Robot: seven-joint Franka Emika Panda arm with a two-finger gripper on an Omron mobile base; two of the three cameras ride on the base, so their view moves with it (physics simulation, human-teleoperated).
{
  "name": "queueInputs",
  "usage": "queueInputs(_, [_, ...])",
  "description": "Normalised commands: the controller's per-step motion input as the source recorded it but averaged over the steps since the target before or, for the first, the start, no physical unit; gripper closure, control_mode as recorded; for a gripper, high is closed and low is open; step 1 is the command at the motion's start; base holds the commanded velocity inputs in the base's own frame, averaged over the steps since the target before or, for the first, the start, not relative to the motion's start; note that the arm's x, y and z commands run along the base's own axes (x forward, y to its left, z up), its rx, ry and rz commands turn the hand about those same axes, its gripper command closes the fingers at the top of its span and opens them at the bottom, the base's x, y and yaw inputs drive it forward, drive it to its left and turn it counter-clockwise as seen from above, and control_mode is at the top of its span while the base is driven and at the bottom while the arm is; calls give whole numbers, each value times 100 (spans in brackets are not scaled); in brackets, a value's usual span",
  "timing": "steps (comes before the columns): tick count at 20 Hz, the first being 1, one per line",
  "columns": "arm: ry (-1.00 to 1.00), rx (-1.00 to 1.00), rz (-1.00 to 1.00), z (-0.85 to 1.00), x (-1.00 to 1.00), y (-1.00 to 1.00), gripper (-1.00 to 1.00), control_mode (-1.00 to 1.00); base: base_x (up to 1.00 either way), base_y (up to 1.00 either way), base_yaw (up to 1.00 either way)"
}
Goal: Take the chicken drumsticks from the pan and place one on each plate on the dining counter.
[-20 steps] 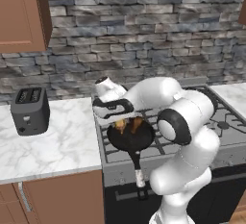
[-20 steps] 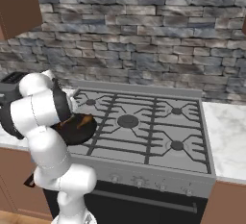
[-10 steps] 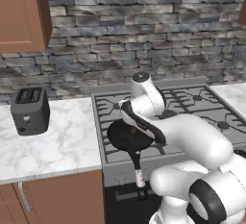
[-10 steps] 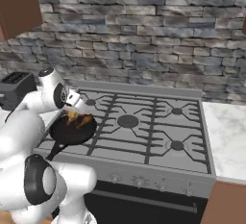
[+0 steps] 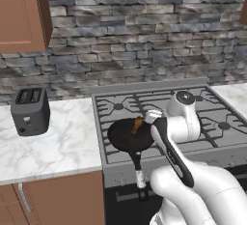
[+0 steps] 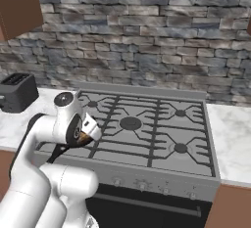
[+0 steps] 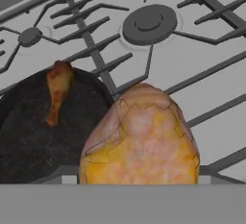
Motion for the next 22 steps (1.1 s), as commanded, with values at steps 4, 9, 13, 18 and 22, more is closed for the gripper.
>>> queueInputs(4, [1, 0, -2, 0, 0, -2, 100, -100, 0, 0, 0])
queueInputs(9, [2, 0, -2, 0, 0, 0, 100, 100, 0, -4, -8])
queueInputs(13, [0, 0, 0, 0, 0, 0, 100, 100, -8, -38, -25])
queueInputs(18, [0, 0, 0, 0, 0, 0, 100, 100, -16, -73, -39])
queueInputs(22, [0, 0, 0, 0, 0, 0, 100, 100, -16, -74, -63])
